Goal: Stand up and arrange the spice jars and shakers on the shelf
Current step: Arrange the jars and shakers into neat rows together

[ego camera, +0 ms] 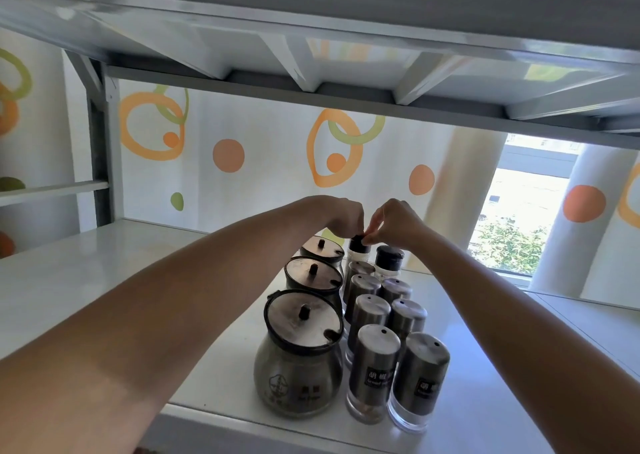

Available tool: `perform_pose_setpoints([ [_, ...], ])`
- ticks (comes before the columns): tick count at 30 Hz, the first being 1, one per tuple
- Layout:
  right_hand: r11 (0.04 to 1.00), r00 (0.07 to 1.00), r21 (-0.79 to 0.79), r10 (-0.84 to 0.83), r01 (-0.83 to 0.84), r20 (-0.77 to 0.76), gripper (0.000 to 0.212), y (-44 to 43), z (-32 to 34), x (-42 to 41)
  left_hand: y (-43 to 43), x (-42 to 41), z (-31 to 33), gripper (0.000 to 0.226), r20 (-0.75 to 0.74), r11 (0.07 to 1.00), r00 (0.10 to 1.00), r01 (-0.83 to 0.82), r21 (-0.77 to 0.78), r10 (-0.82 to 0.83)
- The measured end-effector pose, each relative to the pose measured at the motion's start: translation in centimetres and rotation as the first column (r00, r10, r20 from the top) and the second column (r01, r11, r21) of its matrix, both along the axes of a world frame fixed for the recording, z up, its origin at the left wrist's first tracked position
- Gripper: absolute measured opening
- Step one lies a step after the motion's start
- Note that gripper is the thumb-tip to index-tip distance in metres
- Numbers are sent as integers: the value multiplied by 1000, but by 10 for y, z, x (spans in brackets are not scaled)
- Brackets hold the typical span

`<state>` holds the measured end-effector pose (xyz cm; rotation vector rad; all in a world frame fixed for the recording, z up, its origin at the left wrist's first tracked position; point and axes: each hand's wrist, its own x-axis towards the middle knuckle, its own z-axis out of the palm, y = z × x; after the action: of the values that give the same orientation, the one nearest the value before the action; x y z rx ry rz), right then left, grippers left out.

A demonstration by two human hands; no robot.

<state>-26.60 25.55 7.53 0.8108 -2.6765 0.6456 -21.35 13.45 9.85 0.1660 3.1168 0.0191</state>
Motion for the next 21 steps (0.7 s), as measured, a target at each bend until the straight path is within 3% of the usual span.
perform_pose_setpoints([
  [11, 999, 1000, 39, -31, 31, -3, 19, 2, 4, 16, 2, 15, 1, 37, 9, 992, 1000, -1, 125, 0],
  [16, 999, 999, 35, -32, 32, -14, 16, 4, 2, 17, 1, 22, 1, 42, -21, 959, 1000, 0, 284, 6],
  [21, 997, 999, -75, -8, 10, 33, 14, 9, -2, 15, -5, 27, -8, 49, -101, 883, 994, 3, 469, 51],
])
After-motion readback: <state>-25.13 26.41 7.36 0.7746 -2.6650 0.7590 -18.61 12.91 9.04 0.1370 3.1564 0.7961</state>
